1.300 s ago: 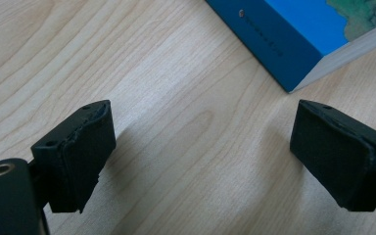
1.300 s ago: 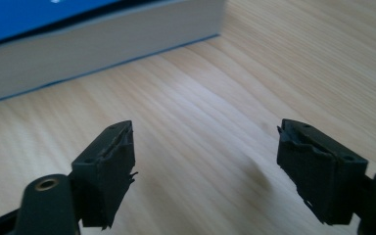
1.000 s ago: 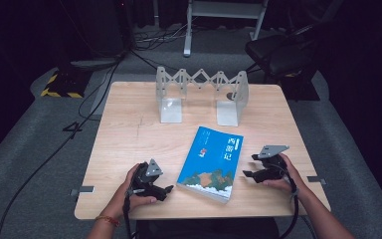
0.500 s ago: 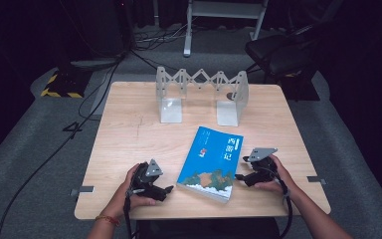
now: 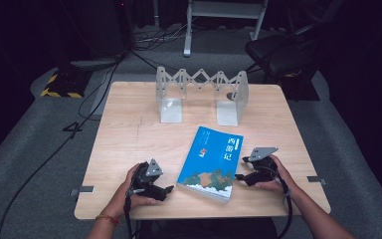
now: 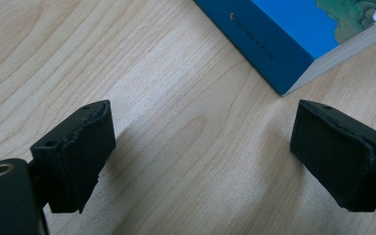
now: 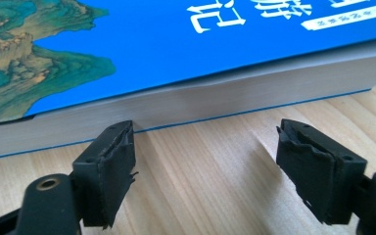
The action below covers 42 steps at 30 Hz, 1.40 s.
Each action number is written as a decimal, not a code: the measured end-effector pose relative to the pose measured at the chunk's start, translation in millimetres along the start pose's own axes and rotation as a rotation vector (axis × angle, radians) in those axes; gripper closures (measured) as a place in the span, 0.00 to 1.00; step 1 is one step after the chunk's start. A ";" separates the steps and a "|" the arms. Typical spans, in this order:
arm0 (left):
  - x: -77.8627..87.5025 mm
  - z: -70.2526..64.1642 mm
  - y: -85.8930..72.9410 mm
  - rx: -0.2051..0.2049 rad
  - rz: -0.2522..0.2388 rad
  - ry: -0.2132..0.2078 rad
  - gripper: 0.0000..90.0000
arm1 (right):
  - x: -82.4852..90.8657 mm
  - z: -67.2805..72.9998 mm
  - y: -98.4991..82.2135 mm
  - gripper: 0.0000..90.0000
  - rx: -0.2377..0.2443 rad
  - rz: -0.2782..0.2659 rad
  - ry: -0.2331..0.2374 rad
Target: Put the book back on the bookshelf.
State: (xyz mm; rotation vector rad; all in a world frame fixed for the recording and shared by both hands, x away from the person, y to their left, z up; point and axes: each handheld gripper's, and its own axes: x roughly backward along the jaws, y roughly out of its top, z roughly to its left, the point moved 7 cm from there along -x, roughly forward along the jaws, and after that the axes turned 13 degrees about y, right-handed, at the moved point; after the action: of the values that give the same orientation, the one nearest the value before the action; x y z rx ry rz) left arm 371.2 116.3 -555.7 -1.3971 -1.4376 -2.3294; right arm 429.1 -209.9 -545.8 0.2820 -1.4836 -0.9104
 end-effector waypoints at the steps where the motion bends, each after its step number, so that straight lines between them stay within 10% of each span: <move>1: 0.1 -0.1 -0.1 0.001 0.000 -0.001 0.11 | 0.3 0.0 0.5 0.25 0.005 -0.003 -0.002; 34: 5.3 -4.6 2.6 -0.028 0.039 -0.004 0.18 | 8.7 5.6 8.4 0.25 0.015 -0.046 -0.012; 42: 20.3 -10.0 20.1 -0.005 -0.055 -0.011 0.19 | 13.3 7.3 13.9 0.25 0.002 -0.080 -0.018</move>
State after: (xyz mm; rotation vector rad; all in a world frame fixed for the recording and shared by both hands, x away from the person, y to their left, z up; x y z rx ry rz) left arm 362.4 105.3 -528.9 -1.3917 -1.4925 -2.3635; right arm 425.0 -207.0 -525.9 0.3372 -1.4987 -0.9783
